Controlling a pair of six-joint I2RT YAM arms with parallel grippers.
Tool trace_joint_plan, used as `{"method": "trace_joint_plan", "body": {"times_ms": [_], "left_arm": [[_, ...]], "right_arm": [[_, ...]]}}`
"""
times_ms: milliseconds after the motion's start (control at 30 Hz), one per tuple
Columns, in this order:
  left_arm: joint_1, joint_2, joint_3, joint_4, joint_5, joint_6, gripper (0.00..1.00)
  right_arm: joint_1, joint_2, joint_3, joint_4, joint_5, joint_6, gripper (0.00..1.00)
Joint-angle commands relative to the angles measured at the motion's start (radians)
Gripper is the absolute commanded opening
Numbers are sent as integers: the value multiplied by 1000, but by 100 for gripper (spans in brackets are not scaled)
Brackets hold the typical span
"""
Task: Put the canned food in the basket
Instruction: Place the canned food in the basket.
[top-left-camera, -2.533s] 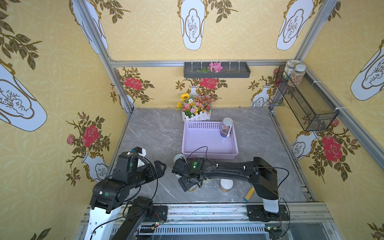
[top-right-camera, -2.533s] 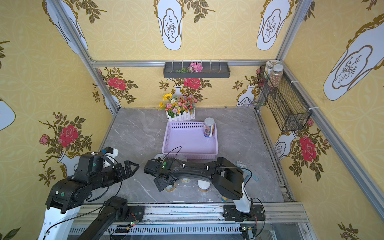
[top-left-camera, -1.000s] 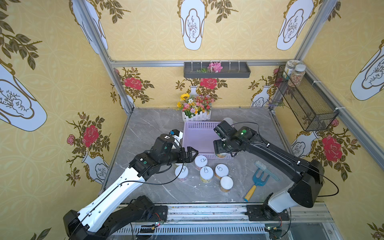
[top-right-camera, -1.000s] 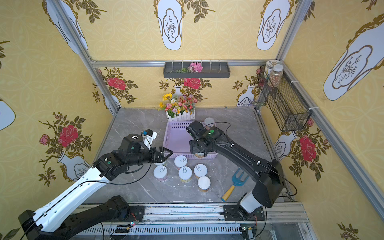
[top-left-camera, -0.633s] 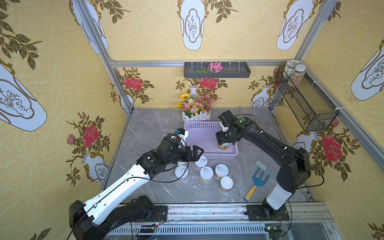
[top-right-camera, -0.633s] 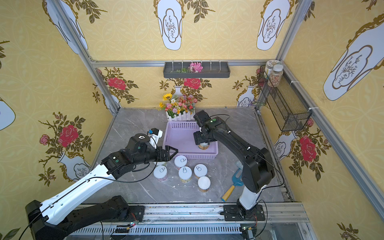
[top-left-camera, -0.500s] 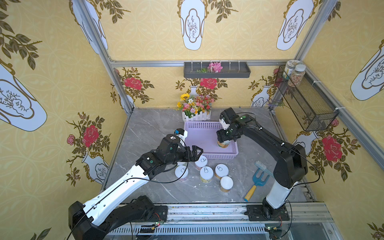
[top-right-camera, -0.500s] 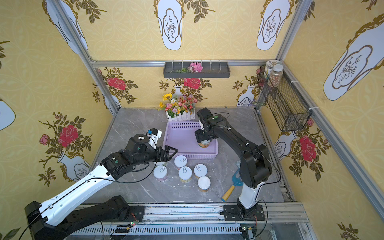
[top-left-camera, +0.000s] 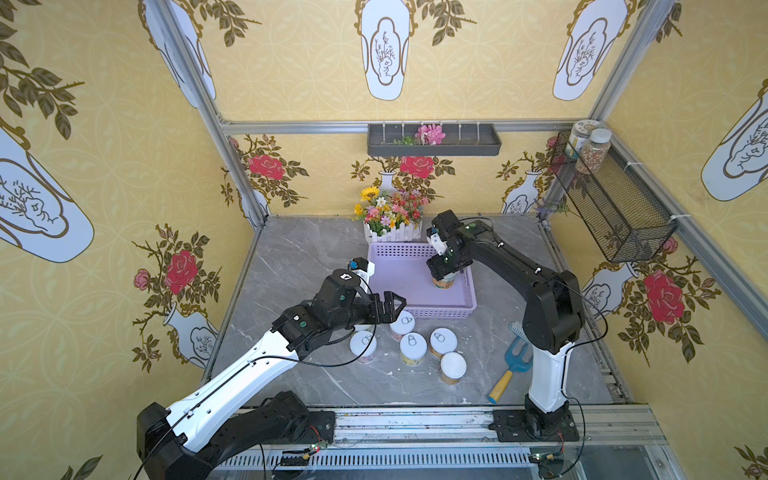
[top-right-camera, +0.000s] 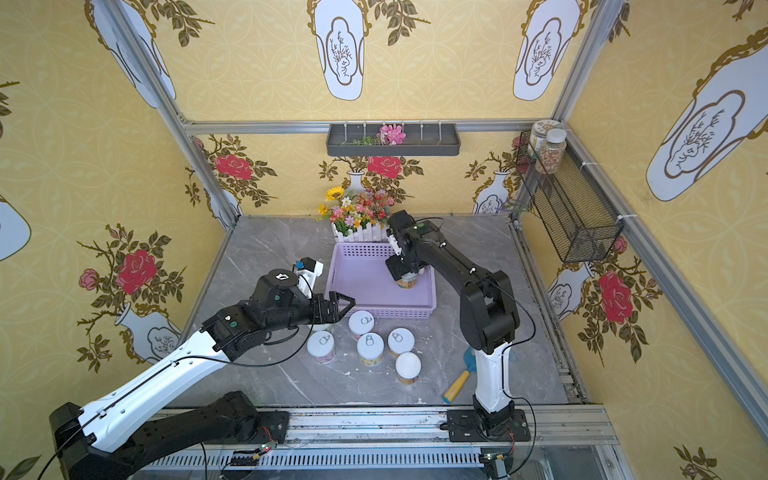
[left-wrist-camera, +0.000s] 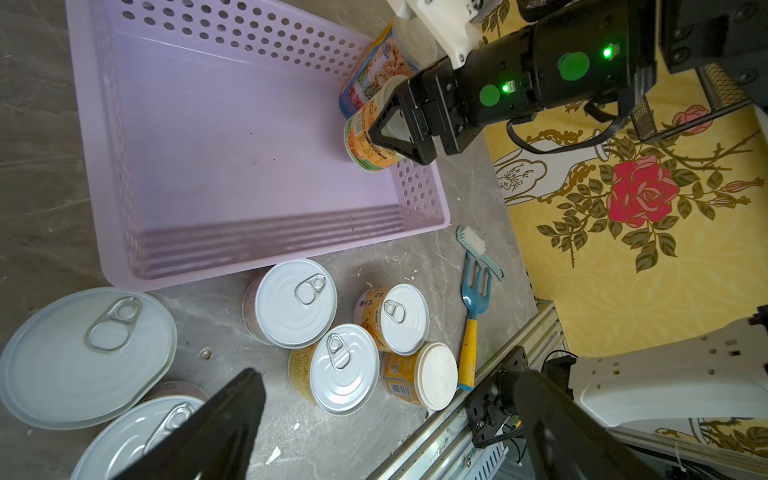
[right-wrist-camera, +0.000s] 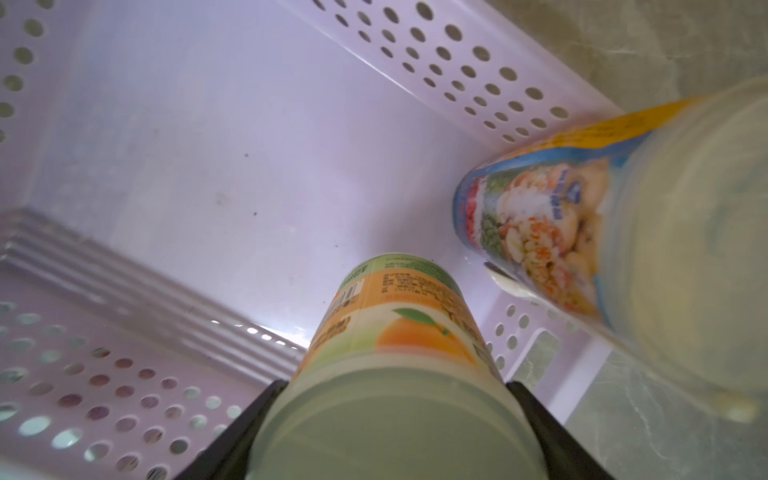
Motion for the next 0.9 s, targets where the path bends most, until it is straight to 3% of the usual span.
{"method": "trace_joint_plan", "body": {"times_ms": [0,633,767,867], "left_arm": [[-1,5,-4,15,7,4,100],[-2,-2,-10,11,1,1,100],[-2,-6,-11,11,1,-1,100],[-2,-8,-12,9,0,-1,100]], "right_arm": [[2,20,25,5,93,-2,63],[3,88,2,9,179,9,64],[2,95,-3,16,187,12,69],[2,107,-2,18,203,17,78]]}}
